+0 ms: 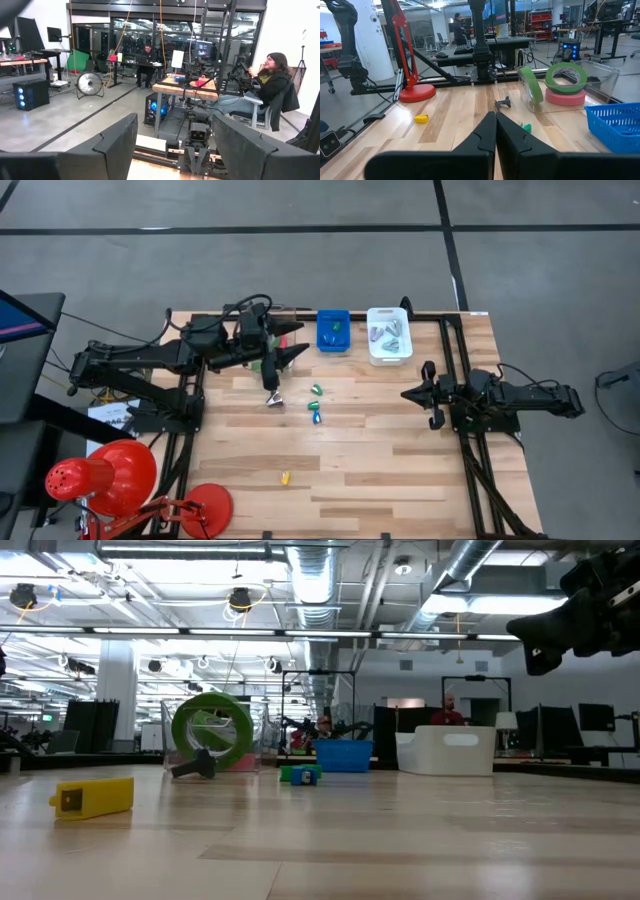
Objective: Pick and place Stapler, Stapler remover, tape
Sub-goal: Put the black stapler remover into the white bin
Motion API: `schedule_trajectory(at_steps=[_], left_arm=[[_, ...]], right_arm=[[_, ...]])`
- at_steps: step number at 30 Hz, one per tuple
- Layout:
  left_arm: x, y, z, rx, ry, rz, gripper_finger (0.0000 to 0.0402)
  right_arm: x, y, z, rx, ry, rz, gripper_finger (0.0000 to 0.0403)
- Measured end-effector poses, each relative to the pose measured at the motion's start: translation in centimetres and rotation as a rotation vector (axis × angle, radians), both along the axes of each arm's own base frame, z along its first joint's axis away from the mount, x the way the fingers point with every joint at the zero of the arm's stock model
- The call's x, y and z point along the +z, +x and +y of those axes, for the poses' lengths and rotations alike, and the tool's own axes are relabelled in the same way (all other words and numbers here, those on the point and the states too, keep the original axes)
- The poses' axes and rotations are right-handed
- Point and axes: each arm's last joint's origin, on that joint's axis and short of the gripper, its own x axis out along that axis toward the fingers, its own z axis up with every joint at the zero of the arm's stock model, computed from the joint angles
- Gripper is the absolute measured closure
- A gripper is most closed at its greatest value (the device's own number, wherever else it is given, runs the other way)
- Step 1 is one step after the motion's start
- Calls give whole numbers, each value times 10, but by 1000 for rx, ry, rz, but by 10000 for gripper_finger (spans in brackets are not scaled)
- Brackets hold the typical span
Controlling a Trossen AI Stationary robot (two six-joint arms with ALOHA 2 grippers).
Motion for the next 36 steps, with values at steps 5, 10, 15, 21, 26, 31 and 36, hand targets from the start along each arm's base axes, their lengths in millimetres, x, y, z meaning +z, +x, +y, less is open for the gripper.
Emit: schedule_trajectory(at_steps=[5, 10, 15, 21, 26, 31, 36], left_arm=[[1, 0, 0, 0, -4, -9, 156], [1, 0, 0, -14, -110, -42, 156], [1, 0, 0, -19, -146, -52, 156], [1, 0, -3, -133, -162, -49, 156], [1, 1, -7, -252, -150, -38, 156], [1, 1, -8, -287, -152, -37, 156], [2, 1, -8, -286, -152, -38, 156]], right_arm=[[0, 0, 0, 0, 0, 0, 403], [0, 0, 0, 0, 0, 0, 403], [0, 0, 0, 0, 0, 0, 403], [0, 0, 0, 0, 0, 0, 403], [0, 0, 0, 0, 0, 0, 403], [0, 0, 0, 0, 0, 0, 403], [0, 0, 0, 0, 0, 0, 403]])
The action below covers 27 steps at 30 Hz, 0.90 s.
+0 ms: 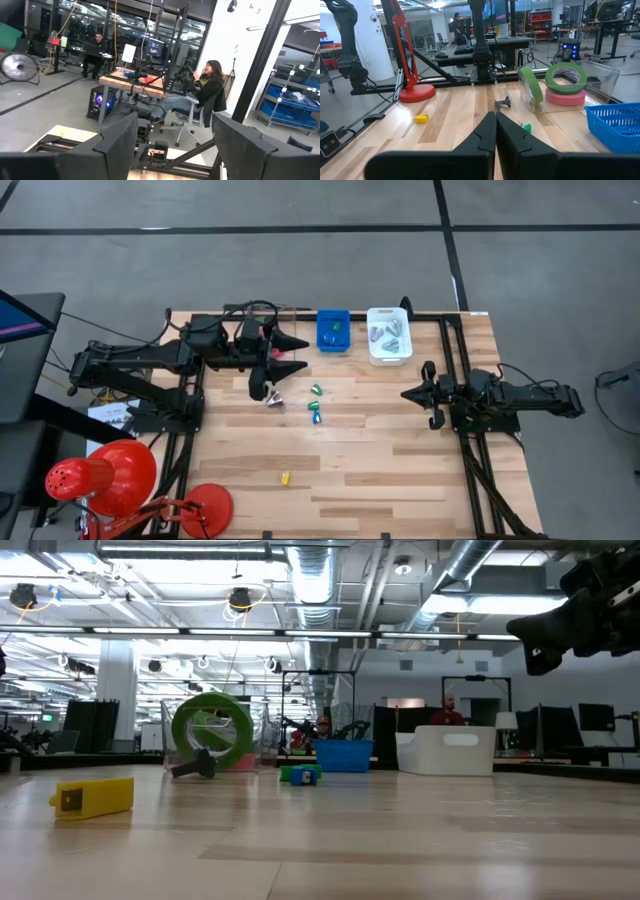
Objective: Pick and place Stapler, Stapler remover, tape
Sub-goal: Put the black stapler remover into the white bin
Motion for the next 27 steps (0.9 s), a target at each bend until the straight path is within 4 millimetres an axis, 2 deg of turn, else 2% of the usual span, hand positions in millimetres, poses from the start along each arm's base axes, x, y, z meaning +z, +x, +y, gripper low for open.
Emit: schedule_trajectory(at_steps=[5, 9, 15, 27], left_arm=[[-1, 0, 0, -15, 10, 7, 156], [-4, 0, -3, -91, 21, 42, 156], [-16, 0, -5, -188, 22, 164, 156], [-45, -5, -6, -216, 176, 448, 156]], right_arm=[[0, 0, 0, 0, 0, 0, 403], [0, 0, 0, 0, 0, 0, 403], [0, 0, 0, 0, 0, 0, 403], [0, 0, 0, -1, 0, 0, 403]])
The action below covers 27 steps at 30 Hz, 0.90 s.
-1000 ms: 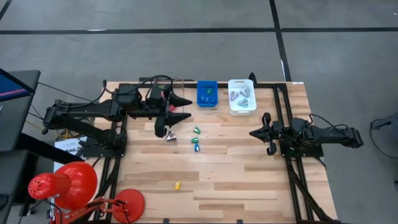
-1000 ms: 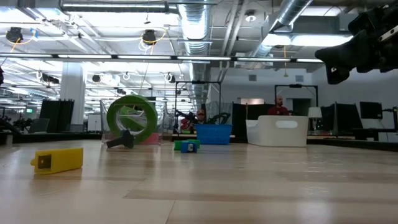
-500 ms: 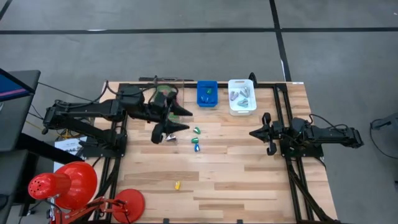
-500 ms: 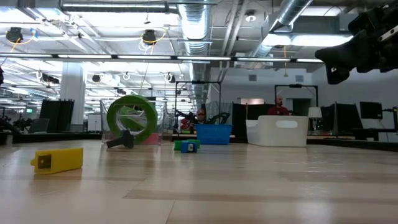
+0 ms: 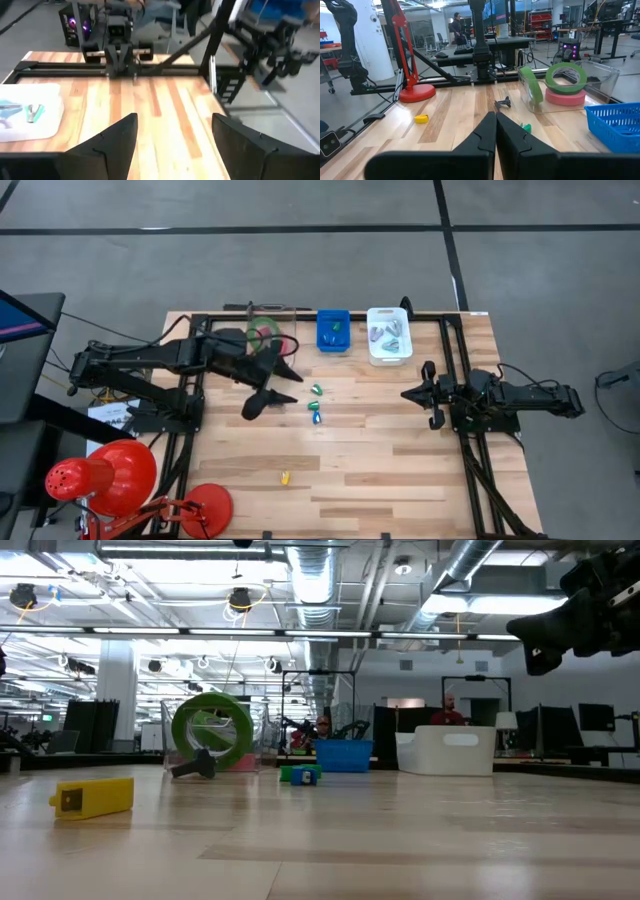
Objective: Pick and place Stapler, Stapler remover, tape
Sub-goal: Put the black stapler remover into the white bin
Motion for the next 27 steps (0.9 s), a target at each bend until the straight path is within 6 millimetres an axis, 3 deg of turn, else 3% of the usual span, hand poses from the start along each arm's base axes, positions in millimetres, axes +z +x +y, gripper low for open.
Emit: schedule_trajectory(at_steps=[7, 17, 27], left_arm=[[-10, -1, 1, -15, 85, 67, 155], [-83, 4, 4, 109, 75, 368, 104], [-134, 4, -1, 186, 80, 545, 80]], right_arm=[[0, 0, 0, 1, 0, 0, 403], [0, 0, 0, 0, 0, -1, 403], [0, 0, 0, 0, 0, -1, 403]])
